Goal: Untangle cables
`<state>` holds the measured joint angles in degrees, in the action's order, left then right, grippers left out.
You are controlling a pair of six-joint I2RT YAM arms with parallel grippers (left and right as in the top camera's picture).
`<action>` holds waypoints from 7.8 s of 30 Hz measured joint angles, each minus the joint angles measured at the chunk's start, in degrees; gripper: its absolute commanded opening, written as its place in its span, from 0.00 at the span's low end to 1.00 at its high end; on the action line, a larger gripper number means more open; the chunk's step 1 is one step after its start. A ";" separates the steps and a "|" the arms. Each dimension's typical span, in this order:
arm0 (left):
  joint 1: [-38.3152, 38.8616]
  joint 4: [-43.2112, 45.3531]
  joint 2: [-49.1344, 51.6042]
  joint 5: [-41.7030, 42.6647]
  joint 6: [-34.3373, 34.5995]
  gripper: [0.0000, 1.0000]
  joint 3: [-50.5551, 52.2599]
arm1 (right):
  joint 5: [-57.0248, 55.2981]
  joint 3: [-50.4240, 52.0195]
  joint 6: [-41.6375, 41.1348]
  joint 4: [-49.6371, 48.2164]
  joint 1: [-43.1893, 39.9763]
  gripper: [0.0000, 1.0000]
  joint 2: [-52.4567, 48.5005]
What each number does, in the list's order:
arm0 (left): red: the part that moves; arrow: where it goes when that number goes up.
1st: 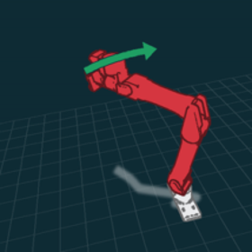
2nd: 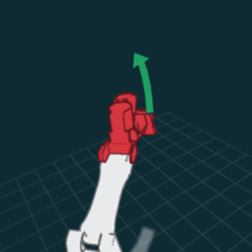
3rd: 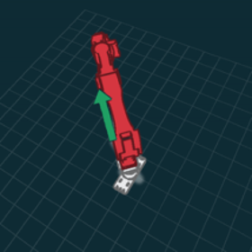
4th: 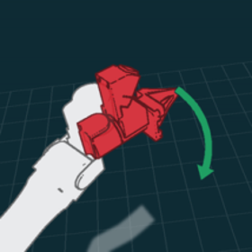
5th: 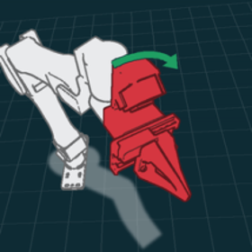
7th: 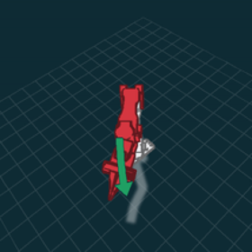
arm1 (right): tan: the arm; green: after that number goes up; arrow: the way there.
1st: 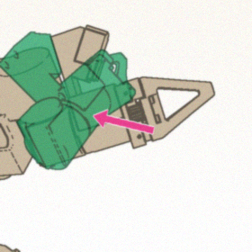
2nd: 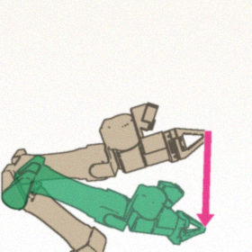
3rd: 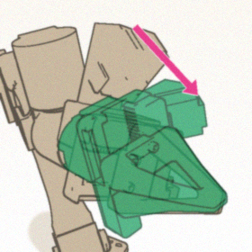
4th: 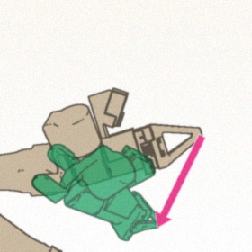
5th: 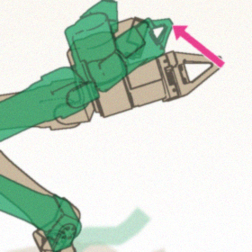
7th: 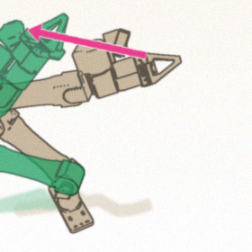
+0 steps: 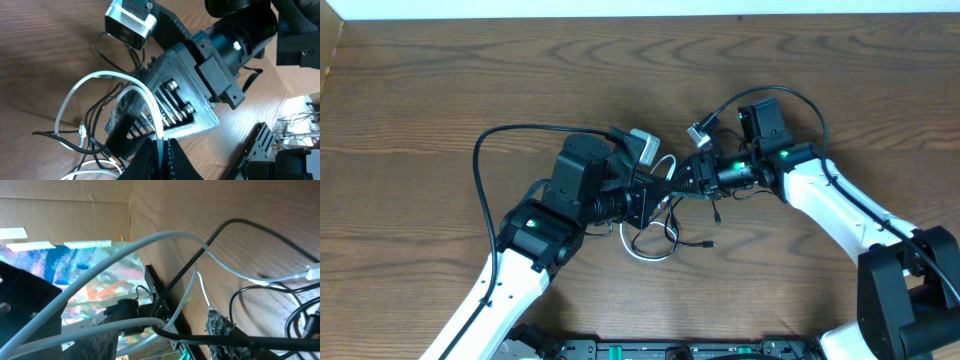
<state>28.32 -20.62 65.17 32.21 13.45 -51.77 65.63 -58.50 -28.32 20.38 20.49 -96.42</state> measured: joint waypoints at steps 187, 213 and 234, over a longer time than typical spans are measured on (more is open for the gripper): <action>-4.15 -15.56 10.14 -17.79 6.29 0.36 -0.04 | -51.45 -31.91 25.92 20.48 2.89 0.01 24.76; -4.15 9.86 10.16 21.64 1.66 0.37 -0.22 | -45.90 -31.74 25.29 24.41 2.45 0.01 24.70; -4.15 22.16 10.16 19.91 6.45 0.37 -0.22 | -42.34 -31.74 23.74 25.00 2.43 0.01 24.70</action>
<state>24.16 1.54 75.33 52.12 19.90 -51.99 23.29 -90.24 -4.58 45.39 22.92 -71.72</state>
